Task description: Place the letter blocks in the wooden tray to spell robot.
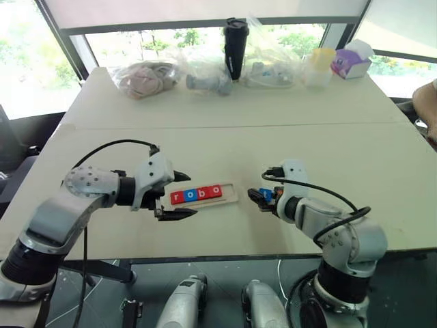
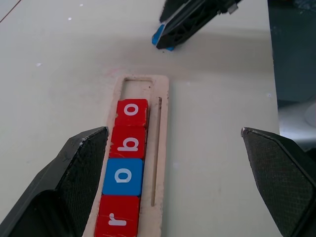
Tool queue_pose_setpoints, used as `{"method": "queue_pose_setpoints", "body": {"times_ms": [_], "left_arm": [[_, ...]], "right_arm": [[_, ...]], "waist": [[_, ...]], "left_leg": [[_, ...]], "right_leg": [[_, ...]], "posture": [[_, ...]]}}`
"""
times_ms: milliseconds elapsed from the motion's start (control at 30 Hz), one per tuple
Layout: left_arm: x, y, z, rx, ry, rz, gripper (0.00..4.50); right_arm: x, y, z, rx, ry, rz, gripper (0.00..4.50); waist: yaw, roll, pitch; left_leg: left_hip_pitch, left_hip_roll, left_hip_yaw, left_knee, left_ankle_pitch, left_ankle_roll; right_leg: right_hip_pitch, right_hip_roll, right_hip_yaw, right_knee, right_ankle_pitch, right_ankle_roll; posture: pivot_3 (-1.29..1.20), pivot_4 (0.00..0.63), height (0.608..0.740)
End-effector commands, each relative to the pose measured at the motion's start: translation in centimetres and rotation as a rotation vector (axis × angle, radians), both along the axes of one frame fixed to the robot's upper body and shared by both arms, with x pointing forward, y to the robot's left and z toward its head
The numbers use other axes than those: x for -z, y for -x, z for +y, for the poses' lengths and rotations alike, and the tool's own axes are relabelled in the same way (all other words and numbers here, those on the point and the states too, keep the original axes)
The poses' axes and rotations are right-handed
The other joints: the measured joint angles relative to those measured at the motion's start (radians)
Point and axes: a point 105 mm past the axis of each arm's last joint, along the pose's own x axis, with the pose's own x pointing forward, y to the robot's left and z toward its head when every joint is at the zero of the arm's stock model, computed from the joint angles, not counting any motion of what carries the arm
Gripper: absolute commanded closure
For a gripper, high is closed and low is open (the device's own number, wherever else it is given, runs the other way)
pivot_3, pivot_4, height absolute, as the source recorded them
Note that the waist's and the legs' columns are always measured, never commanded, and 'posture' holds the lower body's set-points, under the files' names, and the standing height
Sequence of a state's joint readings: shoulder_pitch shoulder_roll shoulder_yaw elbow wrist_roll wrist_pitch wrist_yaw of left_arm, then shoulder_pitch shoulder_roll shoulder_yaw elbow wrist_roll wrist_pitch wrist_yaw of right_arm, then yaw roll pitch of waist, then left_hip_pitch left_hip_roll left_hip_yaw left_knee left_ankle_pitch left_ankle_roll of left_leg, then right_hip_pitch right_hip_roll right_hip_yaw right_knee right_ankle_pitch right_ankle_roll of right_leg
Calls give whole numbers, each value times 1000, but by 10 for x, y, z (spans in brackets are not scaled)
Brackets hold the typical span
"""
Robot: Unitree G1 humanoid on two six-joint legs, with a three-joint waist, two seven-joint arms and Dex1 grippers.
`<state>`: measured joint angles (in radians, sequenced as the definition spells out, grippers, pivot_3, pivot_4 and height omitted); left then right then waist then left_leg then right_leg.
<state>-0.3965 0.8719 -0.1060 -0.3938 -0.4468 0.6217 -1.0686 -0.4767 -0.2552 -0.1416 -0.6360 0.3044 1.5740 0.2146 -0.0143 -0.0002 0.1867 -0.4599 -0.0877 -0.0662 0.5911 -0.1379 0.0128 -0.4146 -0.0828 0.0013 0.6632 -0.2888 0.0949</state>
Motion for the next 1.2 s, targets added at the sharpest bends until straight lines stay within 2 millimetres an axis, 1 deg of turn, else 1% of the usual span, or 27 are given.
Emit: {"method": "queue_pose_setpoints", "body": {"times_ms": [33, 67, 133, 167, 233, 333, 367, 433, 500, 667, 767, 800, 867, 900, 1000, 1033, 1100, 1200], "left_arm": [[-12, 3, 3, 14, 5, -24, 0], [-14, 4, 3, 20, 12, -19, 0], [-17, 6, 3, 39, 16, -8, 0], [-18, 7, 3, 47, 11, -9, 0], [-19, 8, 3, 54, 6, -9, 0], [-17, 13, 0, 79, -9, -1, 0], [-17, 14, -1, 84, -8, -1, 0], [-17, 14, -2, 82, -7, -4, 0], [-16, 14, -1, 71, -8, -5, 0], [-15, 13, 0, 48, 0, 2, 0], [-14, 12, -1, 42, 2, 5, 0], [-14, 12, -1, 41, 2, 5, 0], [-14, 12, 1, 35, 0, 4, 0], [-14, 12, 1, 32, -1, 3, 0], [-15, 10, 5, 18, -8, -3, 0], [-16, 9, 6, 13, -10, -5, 0], [-18, 7, 9, 3, -12, -11, 0], [-20, 4, 16, -14, -22, -19, 0]], "right_arm": [[-65, 8, 10, -372, 86, -275, 65], [-65, 13, 8, -465, 125, -287, 65], [-49, 22, -2, -635, 203, -241, 65], [-41, 23, -9, -681, 207, -215, 65], [-28, 16, -20, -700, 180, -178, 65], [-7, 6, -31, -730, 181, -151, 65], [3, -1, -35, -730, 207, -146, 65], [14, -10, -38, -732, 237, -147, 65], [21, -15, -38, -746, 225, -146, 65], [33, -18, -40, -773, 210, -130, 65], [37, -20, -38, -777, 204, -134, 65], [37, -21, -36, -783, 203, -139, 288], [38, -19, -34, -798, 196, -144, 918], [38, -19, -33, -802, 193, -144, 1393], [40, -18, -32, -811, 201, -142, 3032], [40, -18, -31, -812, 202, -143, 3358], [34, -19, -29, -807, 190, -160, 3355], [15, -24, -16, -832, 171, -212, 3355]], "waist": [[1, 0, 0], [3, -1, 0], [4, -4, -2], [3, -4, -2], [-2, -4, -2], [-5, -3, -1], [-2, -3, -1], [0, -3, -1], [1, -3, -1], [4, -3, -1], [4, -3, -1], [4, -3, -1], [4, -3, -1], [4, -3, -1], [4, -3, -1], [4, -3, -1], [4, -3, -1], [3, -3, -1]], "left_leg": [[0, 0, 0, 1, 0, 0], [0, 0, 0, 0, 0, 0], [2, 2, -4, -1, -1, 1], [2, 3, -4, -3, -2, 2], [0, 3, -3, -2, -1, 5], [-1, 2, 1, 0, -1, 7], [0, 3, 1, 1, -1, 7], [0, 3, 1, 1, -1, 7], [0, 3, 1, 2, -2, 6], [-1, 3, 1, 2, -1, 7], [0, 3, 1, 2, -2, 6], [0, 3, 1, 2, -2, 5], [0, 3, 1, 2, -2, 5], [0, 3, 1, 2, -2, 5], [0, 3, 1, 2, -2, 5], [0, 3, 1, 2, -2, 5], [0, 3, 1, 2, -2, 5], [0, 3, 1, 2, -3, 5]], "right_leg": [[1, 0, 0, 0, 0, 0], [2, 0, -2, -2, 0, 0], [7, 1, -6, -9, 0, 0], [9, 1, -7, -12, 0, 0], [12, 1, -6, -14, 0, 1], [11, 1, -3, -13, 2, 4], [11, 1, -3, -13, 2, 3], [11, 1, -3, -13, 1, 3], [11, 1, -3, -13, 1, 3], [11, 1, -2, -12, 2, 4], [11, 1, -2, -12, 3, 5], [11, 1, -2, -12, 3, 5], [10, 1, -2, -11, 3, 5], [10, 1, -2, -11, 3, 5], [10, 1, -2, -11, 3, 5], [10, 1, -2, -11, 3, 5], [10, 1, -2, -11, 3, 5], [10, 1, -2, -11, 2, 4]], "posture": [[0, 150, 740], [0, 150, 740], [0, 150, 740], [0, 150, 740], [0, 150, 740], [0, 150, 740], [0, 150, 740], [0, 150, 740], [0, 150, 740], [0, 150, 740], [0, 150, 740], [0, 150, 740], [0, 150, 740], [0, 150, 740], [0, 150, 740], [0, 150, 740], [0, 150, 740], [0, 150, 740]]}}
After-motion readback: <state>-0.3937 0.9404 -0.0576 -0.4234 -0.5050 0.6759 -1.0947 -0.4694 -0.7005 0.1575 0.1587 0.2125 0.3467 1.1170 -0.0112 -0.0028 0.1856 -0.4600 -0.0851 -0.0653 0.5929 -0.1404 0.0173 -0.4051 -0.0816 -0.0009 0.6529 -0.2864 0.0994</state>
